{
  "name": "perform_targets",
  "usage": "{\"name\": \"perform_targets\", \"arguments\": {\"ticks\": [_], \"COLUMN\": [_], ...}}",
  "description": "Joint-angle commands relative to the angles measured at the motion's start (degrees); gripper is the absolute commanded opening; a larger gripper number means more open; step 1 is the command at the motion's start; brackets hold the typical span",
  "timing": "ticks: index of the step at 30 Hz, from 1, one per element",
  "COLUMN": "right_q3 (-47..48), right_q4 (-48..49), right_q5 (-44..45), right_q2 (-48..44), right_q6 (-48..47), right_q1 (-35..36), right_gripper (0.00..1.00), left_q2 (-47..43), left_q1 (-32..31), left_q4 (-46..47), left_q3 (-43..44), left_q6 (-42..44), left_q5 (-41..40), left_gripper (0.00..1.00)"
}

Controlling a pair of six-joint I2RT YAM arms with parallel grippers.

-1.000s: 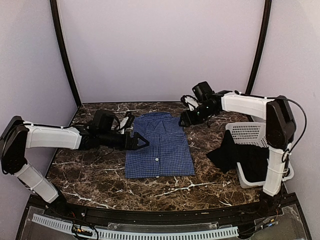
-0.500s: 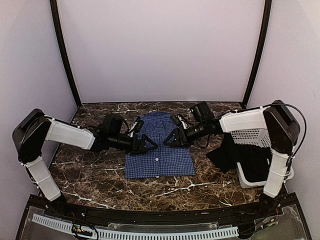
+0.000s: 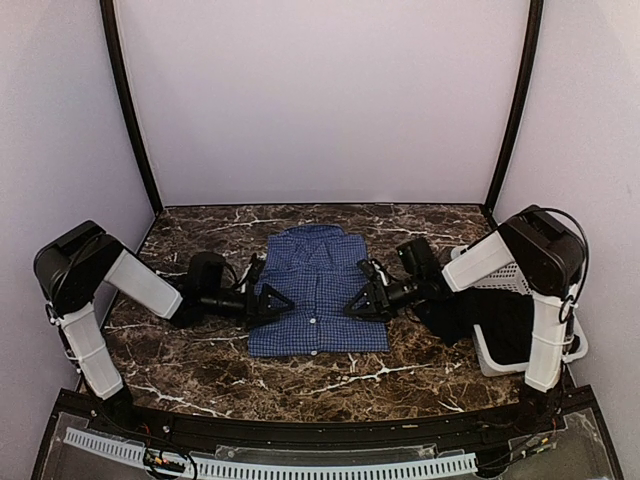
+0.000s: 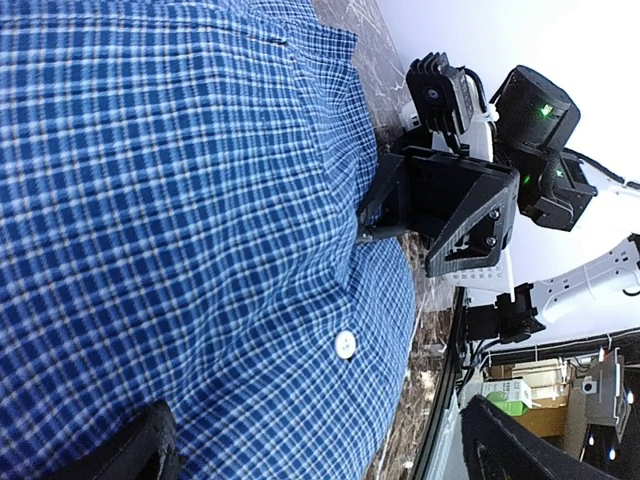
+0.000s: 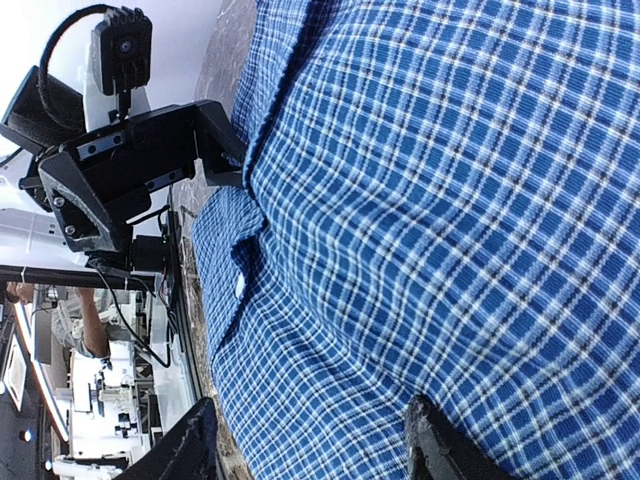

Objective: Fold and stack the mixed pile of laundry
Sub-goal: Smooth out the 2/3-rectangle-folded shirt at the center of the board.

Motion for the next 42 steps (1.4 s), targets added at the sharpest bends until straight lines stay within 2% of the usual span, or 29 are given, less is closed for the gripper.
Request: {"name": "perform_targets", "arguments": {"ticks": [1, 5, 7, 8, 10, 11, 14, 15, 19, 23, 26, 33, 40, 42], "right_q3": [-6.0, -6.1, -4.1, -2.6, 1.5, 3.8, 11.5, 14.1, 23.7, 30.5, 35.1, 38.9, 40.4, 40.2], "right_q4": [-3.1, -7.0, -10.8, -12.6, -17.8, -20.0, -26.3, -28.0, -32.4, -33.5, -34.9, -34.6, -35.0, -35.1], "right_q5": [3.6, 4.6, 5.5, 6.1, 7.3, 8.2, 10.2, 10.3, 10.2, 9.3, 9.9, 10.1, 10.4, 10.5], "right_q2": [-1.8, -9.0, -12.8, -14.4, -16.3, -16.6, -14.8, -13.4, -7.2, 0.0, 4.8, 12.8, 17.3, 17.8], "right_q6": [0.6, -1.3, -3.3, -4.6, -7.0, -8.2, -12.0, -12.9, -14.9, -15.4, -16.8, -18.5, -19.0, -19.2], "right_q1": [-0.1, 0.8, 1.9, 2.3, 2.8, 2.8, 2.8, 2.9, 4.2, 5.5, 6.2, 6.5, 6.6, 6.5], "right_gripper": [0.6, 0.59, 0.59, 0.57, 0.54, 0.53, 0.48, 0.46, 0.4, 0.35, 0.32, 0.26, 0.23, 0.23], "left_q2": [-3.8, -11.8, -18.5, -22.9, -27.7, -29.0, -33.4, -33.8, -32.5, -28.8, -25.6, -15.4, -6.1, -3.7], "left_q1": [0.5, 0.1, -2.3, -3.5, -6.7, -8.8, -15.1, -17.9, -25.5, -33.4, -37.0, -40.8, -44.3, -44.7], "left_q4": [-5.3, -14.4, -22.8, -29.8, -34.5, -34.7, -42.3, -44.0, -49.8, -49.0, -46.8, -36.8, -28.9, -27.7], "left_q3": [-5.3, -4.5, -2.1, -0.9, 1.3, 1.4, 4.0, 5.6, 7.8, 7.8, 7.8, 7.5, 8.6, 9.2], "left_q6": [0.0, 4.0, 9.4, 13.9, 18.2, 19.1, 28.0, 31.8, 41.7, 52.2, 56.8, 66.0, 73.2, 74.6], "left_q5": [-2.5, -5.4, -10.8, -16.4, -22.5, -23.8, -37.1, -41.9, -52.0, -58.9, -61.0, -65.4, -69.4, -70.4], "left_gripper": [0.99, 0.99, 0.99, 0.99, 0.99, 0.99, 0.99, 0.99, 0.96, 0.89, 0.8, 0.62, 0.56, 0.51]}}
